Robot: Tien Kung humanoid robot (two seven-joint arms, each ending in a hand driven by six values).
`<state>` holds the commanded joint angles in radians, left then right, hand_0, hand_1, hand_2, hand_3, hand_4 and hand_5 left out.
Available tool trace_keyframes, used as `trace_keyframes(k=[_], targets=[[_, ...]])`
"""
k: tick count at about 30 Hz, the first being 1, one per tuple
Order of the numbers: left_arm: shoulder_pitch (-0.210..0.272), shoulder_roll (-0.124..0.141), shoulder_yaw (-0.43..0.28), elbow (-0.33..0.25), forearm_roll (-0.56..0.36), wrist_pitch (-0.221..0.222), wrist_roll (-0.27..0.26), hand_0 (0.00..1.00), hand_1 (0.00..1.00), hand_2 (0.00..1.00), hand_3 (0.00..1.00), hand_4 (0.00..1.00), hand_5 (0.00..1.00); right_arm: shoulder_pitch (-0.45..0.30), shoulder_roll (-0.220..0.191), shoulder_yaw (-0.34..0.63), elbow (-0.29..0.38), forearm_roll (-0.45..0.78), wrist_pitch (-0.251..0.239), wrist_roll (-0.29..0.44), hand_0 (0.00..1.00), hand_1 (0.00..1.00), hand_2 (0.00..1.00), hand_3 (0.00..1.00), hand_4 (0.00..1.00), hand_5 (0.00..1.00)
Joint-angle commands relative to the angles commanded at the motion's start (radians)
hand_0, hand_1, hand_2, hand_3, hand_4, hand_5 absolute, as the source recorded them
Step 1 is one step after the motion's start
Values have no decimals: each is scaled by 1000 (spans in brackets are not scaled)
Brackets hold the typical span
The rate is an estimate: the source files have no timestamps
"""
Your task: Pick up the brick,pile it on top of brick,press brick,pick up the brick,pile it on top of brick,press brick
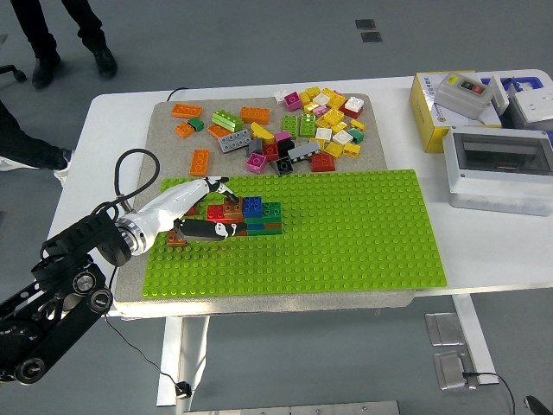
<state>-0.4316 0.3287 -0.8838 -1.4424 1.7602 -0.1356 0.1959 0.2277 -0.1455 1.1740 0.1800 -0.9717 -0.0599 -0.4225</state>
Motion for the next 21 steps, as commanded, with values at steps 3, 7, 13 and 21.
trace_keyframes(k=[3,7,13,21], targets=[[-8,-4,12,29,-17,5,-17,997,967,966,689,842,587,0,0,-1,0,3,0,1,728,693,708,792,611,975],[-13,-10,18,66,-33,13,-41,997,967,964,682,840,588,0,1,-3,0,8,0,3,728,692,710,791,612,974],[-18,-16,24,90,-46,24,-61,997,967,963,680,837,587,0,1,-3,0,9,1,4,728,692,709,790,613,974],[-20,-22,25,106,-64,30,-78,997,967,962,677,837,588,0,1,-7,0,11,1,6,727,692,709,788,614,974]])
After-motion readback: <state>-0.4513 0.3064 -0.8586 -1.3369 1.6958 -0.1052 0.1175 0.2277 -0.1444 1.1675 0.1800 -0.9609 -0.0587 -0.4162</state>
